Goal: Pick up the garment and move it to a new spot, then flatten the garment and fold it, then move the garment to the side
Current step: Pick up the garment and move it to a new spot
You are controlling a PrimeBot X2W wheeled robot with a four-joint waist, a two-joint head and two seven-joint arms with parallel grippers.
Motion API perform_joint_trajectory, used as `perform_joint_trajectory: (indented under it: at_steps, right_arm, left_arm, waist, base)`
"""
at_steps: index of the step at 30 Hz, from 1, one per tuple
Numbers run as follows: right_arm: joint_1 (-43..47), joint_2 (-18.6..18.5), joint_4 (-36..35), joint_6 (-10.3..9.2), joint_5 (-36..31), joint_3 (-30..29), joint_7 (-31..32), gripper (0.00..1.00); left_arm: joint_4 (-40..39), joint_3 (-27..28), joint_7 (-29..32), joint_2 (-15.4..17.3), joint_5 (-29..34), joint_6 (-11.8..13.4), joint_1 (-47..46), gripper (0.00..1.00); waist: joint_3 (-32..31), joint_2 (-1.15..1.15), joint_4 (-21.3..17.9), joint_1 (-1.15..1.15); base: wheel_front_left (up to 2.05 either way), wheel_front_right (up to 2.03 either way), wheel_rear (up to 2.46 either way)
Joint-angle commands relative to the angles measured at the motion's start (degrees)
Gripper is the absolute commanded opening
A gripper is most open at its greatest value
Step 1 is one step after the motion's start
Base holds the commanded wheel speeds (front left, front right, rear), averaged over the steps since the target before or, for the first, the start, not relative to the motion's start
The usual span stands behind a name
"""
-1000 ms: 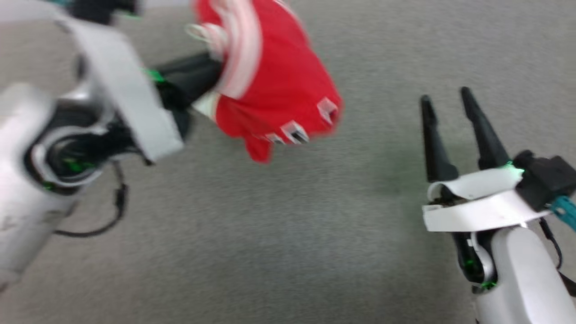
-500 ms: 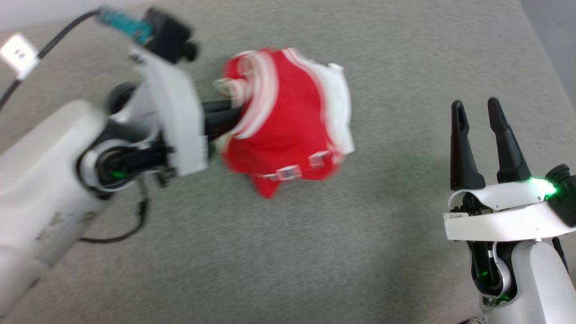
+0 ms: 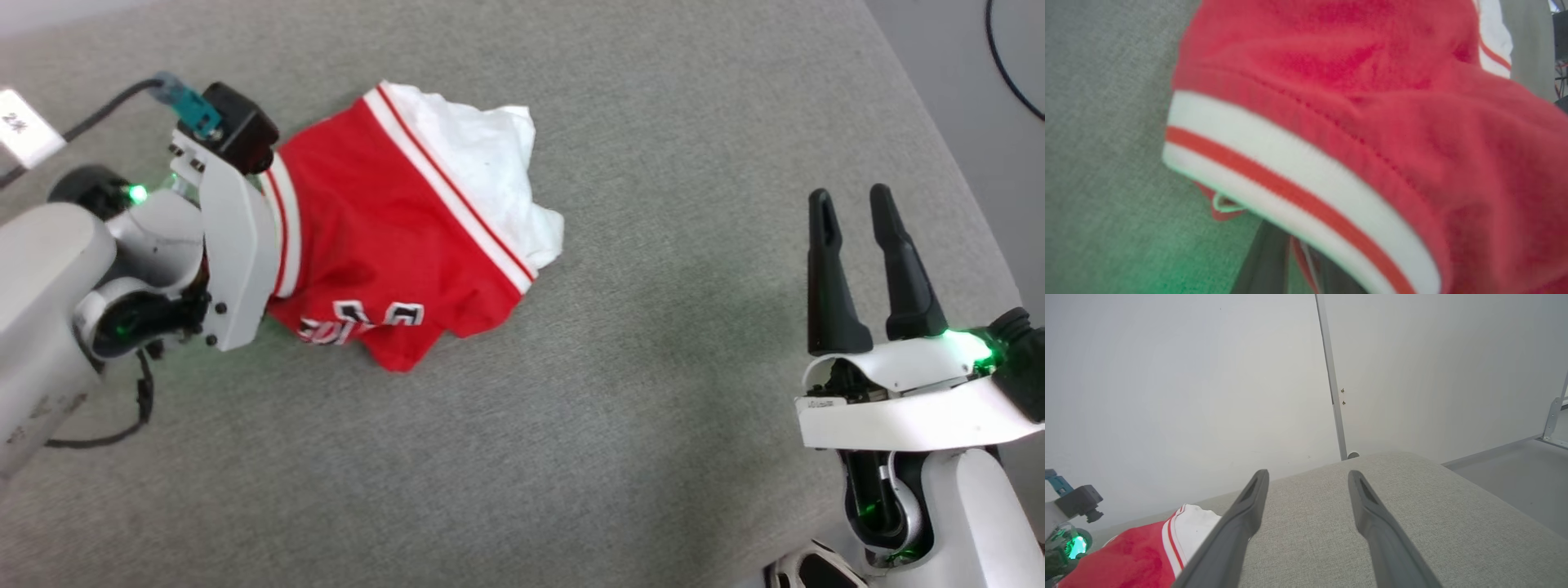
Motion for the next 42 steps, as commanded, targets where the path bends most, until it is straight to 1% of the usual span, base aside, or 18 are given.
perform_joint_trajectory:
  at_steps: [1, 4, 8, 11, 15, 16, 17, 18, 19, 21, 26, 30, 33, 36, 38, 41, 42]
  right_arm:
    - [0.54, 0.11, -0.3, 0.03, 0.48, 0.15, -0.05, 1.0]
    - [0.66, 0.14, -0.73, 0.03, 1.07, 0.85, -0.05, 1.0]
    - [1.12, 0.12, -1.13, 0.03, 1.77, 1.28, -0.05, 1.0]
    - [1.39, 0.12, -1.2, 0.03, 1.73, 1.21, -0.05, 1.0]
    - [1.45, 0.12, -0.76, 0.03, 0.48, 0.96, -0.05, 1.0]
    - [1.17, 0.11, -0.62, 0.03, 0.06, 0.89, -0.05, 1.0]
    - [0.85, 0.1, -0.4, 0.03, -0.53, 0.85, -0.05, 1.0]
    - [0.47, 0.11, -0.23, 0.03, -1.15, 0.88, -0.06, 1.0]
    - [-0.04, 0.11, -0.05, 0.03, -2.01, 0.94, -0.05, 1.0]
    - [-0.69, 0.08, 0.42, 0.03, -3.51, 0.78, -0.05, 1.0]
    - [-2.71, 0.06, 2.39, 0.03, -6.73, 0.88, -0.05, 1.0]
    - [-3.95, 0.02, 4.96, 0.03, -9.31, 1.08, -0.05, 1.0]
    - [-4.98, 0.02, 7.09, 0.03, -9.84, 0.73, -0.06, 1.0]
    - [-5.21, 0.02, 9.37, 0.03, -11.27, -0.3, -0.05, 1.0]
    - [-5.49, 0.01, 10.67, 0.03, -12.51, -1.07, -0.05, 1.0]
    - [-5.37, 0.04, 12.14, 0.03, -14.34, -2.53, -0.06, 1.0]
    - [-5.3, 0.0, 12.51, 0.03, -14.86, -2.81, -0.05, 1.0]
  left_arm:
    - [2.75, -3.21, 2.05, 0.58, 1.83, 0.89, 3.42, 0.0]
    - [4.45, -5.35, 4.03, 0.83, 6.33, 0.97, 4.32, 0.0]
    - [6.02, -6.44, 5.74, 0.65, 9.93, 1.04, 5.91, 0.0]
    - [6.83, -6.71, 5.3, 0.11, 10.16, 1.17, 7.33, 0.0]
    - [6.9, -6.84, 3.35, -1.1, 9.12, 1.22, 7.69, 0.0]
    - [6.68, -6.8, 2.57, -1.56, 8.41, 1.21, 7.38, 0.2]
    - [6.44, -6.7, 1.82, -2.09, 7.28, 1.19, 7.03, 0.44]
    - [6.01, -6.68, 1.08, -2.69, 5.82, 1.06, 6.51, 0.79]
    - [5.42, -6.55, 0.26, -3.23, 4.19, 0.89, 5.9, 1.0]
    - [4.1, -6.05, -1.7, -4.25, 1.92, 0.63, 4.19, 1.0]
    - [0.82, -3.33, -7.73, -5.04, -4.54, 0.53, 0.43, 1.0]
    - [-1.12, -2.19, -13.14, -5.7, -7.38, 0.53, -1.13, 1.0]
    - [-1.62, -1.94, -18.23, -5.91, -8.78, 0.53, 0.0, 1.0]
    - [-0.99, -1.65, -24.61, -6.2, -10.08, 0.53, 2.46, 1.0]
    - [0.18, -1.65, -29.1, -6.23, -10.42, 0.53, 4.58, 1.0]
    - [1.69, -1.74, -35.19, -7.26, -11.74, 0.53, 8.4, 1.0]
    - [2.31, -1.43, -37.55, -7.08, -12.03, 0.53, 9.34, 1.0]
  waist:
    - [1.29, 0.0, -1.4, 0.0]
    - [2.34, 0.0, -2.66, 0.0]
    - [3.0, 0.0, -3.86, 0.0]
    - [2.8, 0.0, -3.91, 0.0]
    - [1.77, 0.0, -2.22, 0.0]
    - [1.42, 0.0, -1.49, 0.0]
    - [0.98, 0.0, -0.66, 0.0]
    - [0.64, 0.0, 0.27, 0.0]
    - [0.22, 0.0, 1.26, 0.0]
    - [-0.58, 0.0, 3.44, 0.0]
    - [-2.35, 0.0, 9.23, 0.0]
    - [-3.93, 0.0, 13.94, 0.0]
    - [-5.14, 0.0, 17.32, 0.0]
    - [-6.29, 0.0, 20.61, 0.0]
    - [-6.88, 0.0, 22.64, 0.0]
    - [-7.86, 0.0, 25.69, 0.0]
    - [-7.96, 0.0, 26.51, 0.0]
  base:
    - [0.0, 0.0, 0.0]
    - [0.0, 0.0, 0.0]
    - [0.0, 0.0, 0.0]
    - [0.0, 0.0, 0.0]
    - [0.0, 0.0, 0.0]
    - [0.0, 0.0, 0.0]
    - [0.0, 0.0, 0.0]
    - [0.0, 0.0, 0.0]
    - [0.0, 0.0, 0.0]
    - [0.0, 0.0, 0.0]
    - [0.0, 0.0, 0.0]
    - [0.0, 0.0, 0.0]
    - [0.0, 0.0, 0.0]
    - [0.0, 0.0, 0.0]
    - [0.0, 0.0, 0.0]
    - [0.0, 0.0, 0.0]
    - [0.0, 0.0, 0.0]
